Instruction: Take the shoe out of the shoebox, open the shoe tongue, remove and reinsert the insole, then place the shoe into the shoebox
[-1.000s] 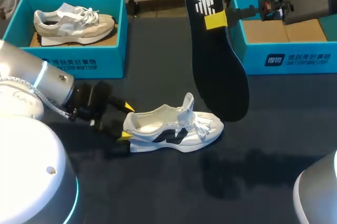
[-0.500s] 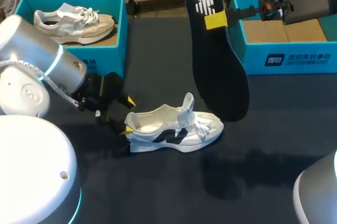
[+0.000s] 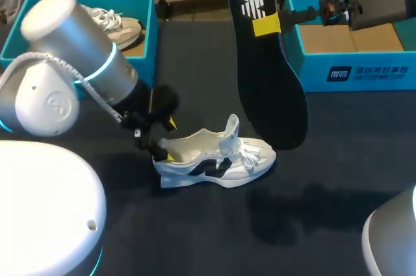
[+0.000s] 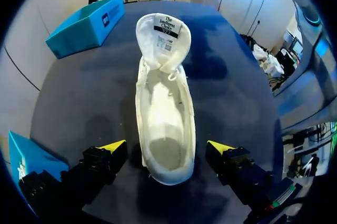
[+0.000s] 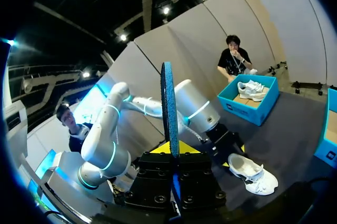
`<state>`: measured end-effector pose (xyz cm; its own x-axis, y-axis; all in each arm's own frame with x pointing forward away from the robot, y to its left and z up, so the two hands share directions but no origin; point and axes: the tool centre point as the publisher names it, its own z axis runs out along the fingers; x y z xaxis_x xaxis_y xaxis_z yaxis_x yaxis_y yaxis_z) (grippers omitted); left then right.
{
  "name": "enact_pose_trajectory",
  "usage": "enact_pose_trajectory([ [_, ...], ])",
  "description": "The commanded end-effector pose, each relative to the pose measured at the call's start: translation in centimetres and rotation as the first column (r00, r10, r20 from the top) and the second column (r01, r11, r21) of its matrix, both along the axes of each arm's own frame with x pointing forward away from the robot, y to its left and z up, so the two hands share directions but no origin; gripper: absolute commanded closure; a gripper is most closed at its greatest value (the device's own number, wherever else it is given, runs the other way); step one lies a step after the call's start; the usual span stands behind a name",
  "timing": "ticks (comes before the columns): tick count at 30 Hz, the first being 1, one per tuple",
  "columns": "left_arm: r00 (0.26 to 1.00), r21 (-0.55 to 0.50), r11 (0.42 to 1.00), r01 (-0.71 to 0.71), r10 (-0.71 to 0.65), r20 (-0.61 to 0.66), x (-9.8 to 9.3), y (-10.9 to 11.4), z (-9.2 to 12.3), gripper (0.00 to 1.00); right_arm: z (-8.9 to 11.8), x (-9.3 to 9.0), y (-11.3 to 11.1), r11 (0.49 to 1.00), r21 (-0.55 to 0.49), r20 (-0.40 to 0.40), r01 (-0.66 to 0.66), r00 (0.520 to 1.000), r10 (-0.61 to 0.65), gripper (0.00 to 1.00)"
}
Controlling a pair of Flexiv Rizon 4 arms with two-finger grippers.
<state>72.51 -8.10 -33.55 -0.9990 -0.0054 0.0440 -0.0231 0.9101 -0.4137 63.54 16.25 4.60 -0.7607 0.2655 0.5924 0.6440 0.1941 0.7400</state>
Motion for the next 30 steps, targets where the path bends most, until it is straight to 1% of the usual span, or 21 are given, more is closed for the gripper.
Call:
enact_pose_trajectory([
  [1,1.000,0.154,0.988,0.014,-0.010,-0.025,0.1,-0.4,0.8,0.00,0.0,0.2,0.4,1.000,-0.002,-0.002,0.000,1.000,0.000,1.00],
  [6,0.999,0.198,0.979,0.039,-0.034,-0.028,-0.1,-0.8,1.0,0.00,0.0,0.2,0.4,1.000,-0.002,-0.002,0.000,1.000,0.000,1.00],
  [12,0.998,0.241,0.969,0.060,-0.065,0.012,-0.7,-1.3,1.4,0.00,0.0,0.2,0.4,1.000,-0.002,-0.002,0.000,1.000,0.000,1.00],
  [20,0.996,0.253,0.966,0.061,-0.074,0.043,-1.3,-1.5,1.8,0.00,0.0,0.2,0.4,1.000,-0.002,-0.002,0.000,1.000,0.000,1.00],
  [30,0.996,0.256,0.966,0.045,-0.062,0.058,-1.2,-1.4,1.8,0.00,0.0,0.2,0.4,1.000,-0.002,-0.002,0.000,1.000,0.000,1.00],
])
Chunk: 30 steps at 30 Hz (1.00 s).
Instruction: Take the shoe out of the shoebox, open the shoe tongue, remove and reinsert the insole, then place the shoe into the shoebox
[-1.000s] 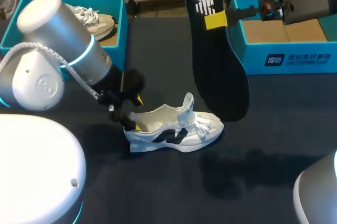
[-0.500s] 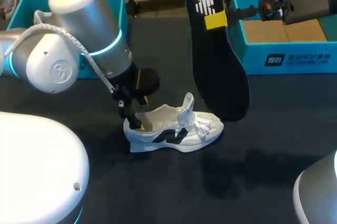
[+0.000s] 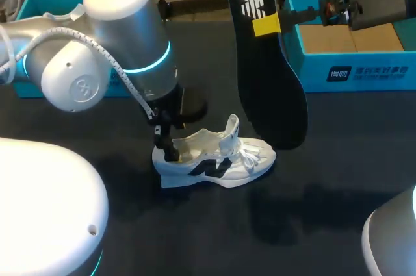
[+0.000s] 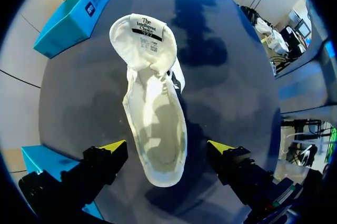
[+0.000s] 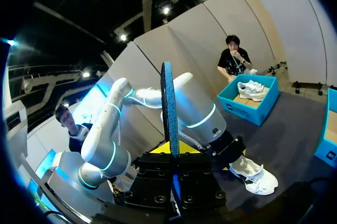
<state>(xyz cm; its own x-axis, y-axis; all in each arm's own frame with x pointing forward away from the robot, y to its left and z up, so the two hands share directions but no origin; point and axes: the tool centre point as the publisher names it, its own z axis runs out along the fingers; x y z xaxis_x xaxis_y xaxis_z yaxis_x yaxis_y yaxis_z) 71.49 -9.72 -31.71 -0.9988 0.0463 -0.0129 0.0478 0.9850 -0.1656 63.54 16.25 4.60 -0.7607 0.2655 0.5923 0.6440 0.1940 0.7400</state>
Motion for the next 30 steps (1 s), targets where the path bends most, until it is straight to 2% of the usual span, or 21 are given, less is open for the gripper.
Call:
enact_pose_trajectory([
  [1,1.000,-0.002,1.000,0.000,0.000,0.004,-0.2,0.2,0.0,0.00,0.0,0.2,0.4,1.000,-0.002,-0.003,0.000,1.000,0.000,1.00],
  [17,1.000,-0.002,1.000,0.000,0.000,0.004,-0.2,0.2,0.0,0.00,0.0,0.2,0.4,1.000,-0.002,-0.003,0.000,1.000,0.000,1.00],
  [23,1.000,-0.020,1.000,-0.013,0.012,-0.019,1.6,0.0,-0.2,0.00,0.0,0.2,0.4,1.000,-0.002,-0.003,0.000,1.000,0.000,1.00],
  [30,1.000,-0.015,1.000,-0.022,0.022,-0.021,4.5,-1.7,-1.2,0.00,0.0,0.2,0.4,1.000,-0.002,-0.003,0.000,1.000,0.000,1.00],
])
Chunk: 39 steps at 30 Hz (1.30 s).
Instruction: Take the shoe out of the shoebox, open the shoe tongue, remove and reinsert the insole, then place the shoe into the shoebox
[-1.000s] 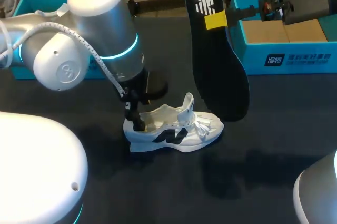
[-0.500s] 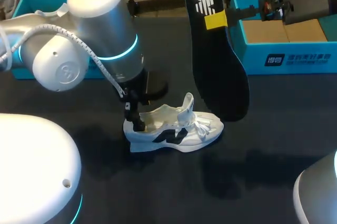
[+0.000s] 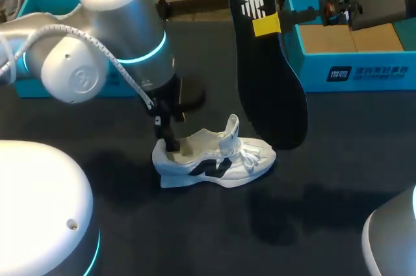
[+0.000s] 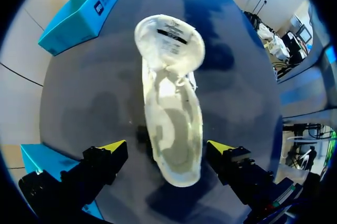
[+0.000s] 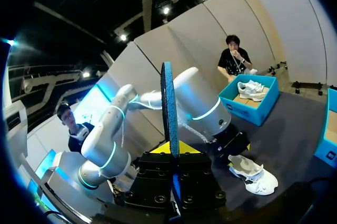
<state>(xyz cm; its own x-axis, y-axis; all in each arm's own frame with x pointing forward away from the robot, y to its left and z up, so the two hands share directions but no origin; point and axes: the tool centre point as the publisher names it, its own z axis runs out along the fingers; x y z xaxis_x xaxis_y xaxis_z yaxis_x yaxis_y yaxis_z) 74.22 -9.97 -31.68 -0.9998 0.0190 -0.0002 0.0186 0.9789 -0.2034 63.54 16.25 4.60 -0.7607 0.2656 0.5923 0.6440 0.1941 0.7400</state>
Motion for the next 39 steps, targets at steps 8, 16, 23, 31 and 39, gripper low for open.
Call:
enact_pose_trajectory([
  [8,0.998,0.016,0.999,0.035,-0.035,-0.045,3.1,-3.2,-3.2,0.00,0.0,0.2,0.4,1.000,-0.002,-0.003,0.000,1.000,0.000,1.00],
  [16,0.995,0.000,1.000,0.025,-0.024,-0.095,3.1,-4.8,-5.8,0.00,0.0,0.2,0.4,1.000,-0.002,-0.003,0.000,1.000,0.000,1.00],
  [23,0.996,0.022,0.999,0.030,-0.028,-0.088,2.8,-5.6,-7.2,0.00,0.0,0.2,0.4,1.000,-0.002,-0.003,0.000,1.000,0.000,1.00],
  [31,0.996,0.022,0.999,0.027,-0.025,-0.086,2.5,-5.3,-7.4,0.11,0.0,0.2,0.4,1.000,-0.002,-0.003,0.000,1.000,0.000,1.00],
  [39,0.995,0.017,1.000,0.023,-0.021,-0.099,2.5,-4.9,-7.9,1.00,0.0,0.2,0.4,1.000,-0.002,-0.003,0.000,1.000,0.000,1.00],
])
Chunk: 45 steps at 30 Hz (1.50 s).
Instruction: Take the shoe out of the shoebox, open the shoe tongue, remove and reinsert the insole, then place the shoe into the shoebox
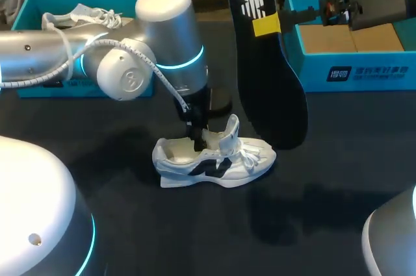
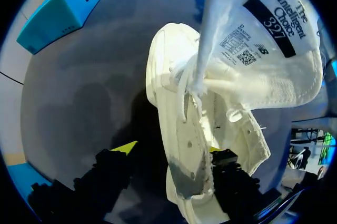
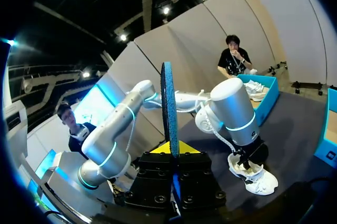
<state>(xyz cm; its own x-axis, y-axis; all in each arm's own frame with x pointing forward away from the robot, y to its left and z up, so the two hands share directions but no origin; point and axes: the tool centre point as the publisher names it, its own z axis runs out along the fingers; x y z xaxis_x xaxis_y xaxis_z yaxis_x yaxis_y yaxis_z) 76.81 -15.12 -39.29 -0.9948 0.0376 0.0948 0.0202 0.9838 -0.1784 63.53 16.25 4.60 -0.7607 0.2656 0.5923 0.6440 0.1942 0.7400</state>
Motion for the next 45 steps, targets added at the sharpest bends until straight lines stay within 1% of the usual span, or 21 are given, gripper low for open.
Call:
enact_pose_trajectory([
  [1,1.000,-0.010,1.000,0.002,-0.002,-0.005,-0.1,0.3,-0.3,1.00,0.0,0.2,0.4,1.000,-0.002,-0.003,0.000,1.000,0.000,1.00],
  [8,0.997,-0.032,0.997,0.064,-0.065,-0.037,-0.7,0.2,0.0,1.00,0.0,0.2,0.4,1.000,-0.002,-0.003,0.000,1.000,0.000,1.00],
  [10,0.994,-0.031,0.995,0.099,-0.101,-0.043,-1.0,0.1,0.5,1.00,0.0,0.2,0.4,1.000,-0.002,-0.003,0.000,1.000,0.000,1.00],
  [15,0.969,-0.055,0.976,0.209,-0.214,-0.120,-1.6,0.0,2.2,1.00,0.0,0.2,0.4,1.000,-0.002,-0.003,0.000,1.000,0.000,1.00],
  [17,0.946,-0.074,0.962,0.262,-0.271,-0.175,-1.8,-0.1,3.0,1.00,0.0,0.2,0.4,1.000,-0.002,-0.003,0.000,1.000,0.000,1.00],
  [21,0.895,-0.095,0.922,0.376,-0.388,-0.221,-1.9,-0.2,4.7,1.00,0.0,0.2,0.4,1.000,-0.002,-0.003,0.000,1.000,0.000,1.00],
  [23,0.828,-0.092,0.861,0.499,-0.506,-0.244,-2.1,-0.5,5.5,1.00,0.0,0.2,0.4,1.000,-0.002,-0.003,0.000,1.000,0.000,1.00],
  [24,0.774,-0.091,0.812,0.577,-0.579,-0.255,-2.2,-0.6,5.8,1.00,0.0,0.2,0.4,1.000,-0.002,-0.003,0.000,1.000,0.000,1.00],
  [25,0.742,-0.107,0.785,0.610,-0.613,-0.272,-2.1,-0.7,6.0,1.00,0.0,0.2,0.4,1.000,-0.002,-0.003,0.000,1.000,0.000,1.00],
  [26,0.731,-0.105,0.775,0.623,-0.625,-0.274,-2.1,-0.7,6.1,1.00,0.0,0.2,0.4,1.000,-0.002,-0.003,0.000,1.000,0.000,1.00],
  [27,0.658,-0.114,0.706,0.699,-0.698,-0.283,-1.9,-0.7,6.4,1.00,0.0,0.2,0.4,1.000,-0.002,-0.003,0.000,1.000,0.000,1.00],
  [28,0.633,-0.120,0.683,0.721,-0.719,-0.286,-1.6,-0.8,6.6,1.00,0.0,0.2,0.4,1.000,-0.002,-0.003,0.000,1.000,0.000,1.00],
  [29,0.575,-0.117,0.624,0.773,-0.767,-0.285,-1.5,-0.9,6.8,1.00,0.0,0.2,0.4,1.000,-0.002,-0.003,0.000,1.000,0.000,1.00],
  [31,0.508,-0.135,0.557,0.820,-0.815,-0.279,-1.2,-1.0,7.1,1.00,0.0,0.2,0.4,1.000,-0.002,-0.003,0.000,1.000,0.000,1.00],
  [34,0.340,-0.145,0.389,0.910,-0.899,-0.277,-0.9,-1.1,7.2,1.00,0.0,0.2,0.4,1.000,-0.002,-0.003,0.000,1.000,0.000,1.00],
  [36,0.290,-0.162,0.341,0.926,-0.917,-0.275,-0.4,-1.4,7.1,1.00,0.0,0.2,0.4,1.000,-0.002,-0.003,0.000,1.000,0.000,1.00],
  [37,0.233,-0.186,0.287,0.940,-0.935,-0.266,-0.4,-1.6,7.1,1.00,0.0,0.2,0.4,1.000,-0.002,-0.003,0.000,1.000,0.000,1.00],
  [39,0.211,-0.197,0.265,0.944,-0.943,-0.258,0.0,-1.8,7.2,1.00,0.0,0.2,0.4,1.000,-0.002,-0.003,0.000,1.000,0.000,1.00],
  [40,0.162,-0.210,0.217,0.953,-0.954,-0.251,0.2,-2.0,7.2,1.00,0.0,0.2,0.4,1.000,-0.002,-0.003,0.000,1.000,0.000,1.00],
  [42,0.117,-0.194,0.166,0.967,-0.963,-0.243,0.1,-2.2,7.4,1.00,0.0,0.2,0.4,1.000,-0.002,-0.003,0.000,1.000,0.000,1.00],
  [45,0.117,-0.194,0.166,0.967,-0.963,-0.243,0.1,-2.2,7.4,1.00,0.0,0.2,0.4,1.000,-0.002,-0.003,0.000,1.000,0.000,1.00],
])
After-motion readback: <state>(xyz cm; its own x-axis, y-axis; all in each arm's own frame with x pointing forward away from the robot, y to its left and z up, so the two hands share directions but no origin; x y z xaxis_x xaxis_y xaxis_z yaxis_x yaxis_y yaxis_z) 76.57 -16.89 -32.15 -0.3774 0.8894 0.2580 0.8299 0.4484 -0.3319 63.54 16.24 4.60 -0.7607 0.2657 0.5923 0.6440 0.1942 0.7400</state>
